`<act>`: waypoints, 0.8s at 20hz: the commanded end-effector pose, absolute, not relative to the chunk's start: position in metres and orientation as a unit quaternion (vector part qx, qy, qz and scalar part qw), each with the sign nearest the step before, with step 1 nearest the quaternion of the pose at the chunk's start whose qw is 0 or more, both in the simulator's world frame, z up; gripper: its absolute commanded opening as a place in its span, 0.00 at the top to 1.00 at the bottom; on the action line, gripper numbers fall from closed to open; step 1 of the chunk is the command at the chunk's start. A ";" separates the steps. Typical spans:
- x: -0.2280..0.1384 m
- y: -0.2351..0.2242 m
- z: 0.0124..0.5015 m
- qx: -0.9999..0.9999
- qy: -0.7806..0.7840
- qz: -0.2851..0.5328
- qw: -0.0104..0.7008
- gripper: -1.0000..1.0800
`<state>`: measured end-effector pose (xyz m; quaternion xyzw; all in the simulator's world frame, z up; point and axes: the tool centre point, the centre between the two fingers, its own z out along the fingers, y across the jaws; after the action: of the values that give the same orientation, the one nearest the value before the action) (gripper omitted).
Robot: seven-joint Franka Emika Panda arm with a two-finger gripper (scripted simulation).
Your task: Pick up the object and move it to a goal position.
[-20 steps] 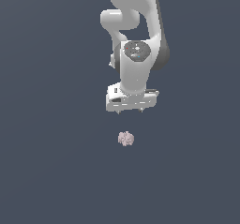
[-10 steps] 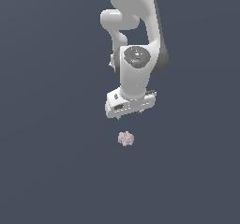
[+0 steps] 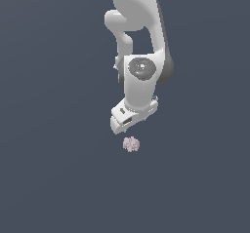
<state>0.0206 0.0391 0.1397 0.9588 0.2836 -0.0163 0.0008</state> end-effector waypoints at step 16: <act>0.048 0.034 0.109 0.863 0.505 -0.008 0.000 0.04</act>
<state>0.0456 0.0341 0.1118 0.8738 0.4862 -0.0091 0.0004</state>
